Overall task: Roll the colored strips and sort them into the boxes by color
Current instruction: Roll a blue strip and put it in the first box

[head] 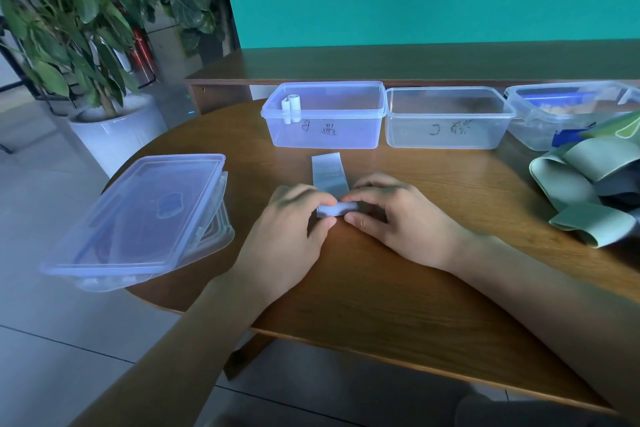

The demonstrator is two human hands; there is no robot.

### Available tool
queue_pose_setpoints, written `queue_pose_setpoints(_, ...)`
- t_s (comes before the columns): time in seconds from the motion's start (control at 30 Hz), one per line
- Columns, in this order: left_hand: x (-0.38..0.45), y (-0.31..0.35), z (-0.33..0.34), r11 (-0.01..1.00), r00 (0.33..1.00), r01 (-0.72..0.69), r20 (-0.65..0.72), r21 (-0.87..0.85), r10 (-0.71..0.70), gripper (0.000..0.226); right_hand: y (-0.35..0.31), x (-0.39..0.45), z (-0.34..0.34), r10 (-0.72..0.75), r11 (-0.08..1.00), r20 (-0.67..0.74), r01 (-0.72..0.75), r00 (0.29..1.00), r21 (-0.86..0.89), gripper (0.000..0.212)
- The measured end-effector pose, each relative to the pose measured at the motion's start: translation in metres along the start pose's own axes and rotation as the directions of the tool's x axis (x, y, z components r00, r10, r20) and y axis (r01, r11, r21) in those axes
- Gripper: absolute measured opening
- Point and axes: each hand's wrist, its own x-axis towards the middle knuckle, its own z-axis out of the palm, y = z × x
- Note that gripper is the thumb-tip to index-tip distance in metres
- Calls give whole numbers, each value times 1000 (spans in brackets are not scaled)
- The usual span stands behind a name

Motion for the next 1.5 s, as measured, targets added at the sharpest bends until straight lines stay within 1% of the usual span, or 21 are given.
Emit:
queue_pose_setpoints(0.2,4,-1,1,999,999,32,17,8,-32,30,2,-1,3,-41,999,-43,40,998,-13,29)
queue_pose_setpoints(0.33,5,-2,2,999,999,38,7,-4,-38,32,4,1,4,-12,1000,-30,12,999,4,29)
queue_pose_setpoints(0.47,6,-2,1,1000,998,27,-55,-6,-28,28,3,5,4,-5,1000,-5,5,1000,-6,29)
queue_pose_setpoints(0.6,8,-5,2,999,999,8,-33,33,-7,25,3,12,2,26,999,13,-26,1000,-26,32)
queue_pose_setpoints(0.7,14,-8,1,999,1000,-5,-22,32,6,25,4,13,3,24,1000,17,-24,1000,-7,32)
queue_pose_setpoints(0.83,21,-9,0,999,1000,6,-1,47,-6,26,8,13,6,-15,1000,-22,15,1000,10,34)
queue_pose_setpoints(1.0,28,-11,2,999,1000,26,16,32,-27,30,12,20,8,-15,1000,-68,16,998,16,28)
queue_pose_setpoints(1.1,31,-13,5,999,999,37,-6,23,-37,32,14,25,8,-6,1000,-69,8,998,31,27)
queue_pose_setpoints(1.33,37,-14,9,995,995,98,-15,-29,-98,24,18,32,9,62,996,-2,-61,998,59,33)
queue_pose_setpoints(1.5,39,-13,9,993,994,110,-26,-40,-111,21,19,35,10,69,997,-17,-68,997,42,33)
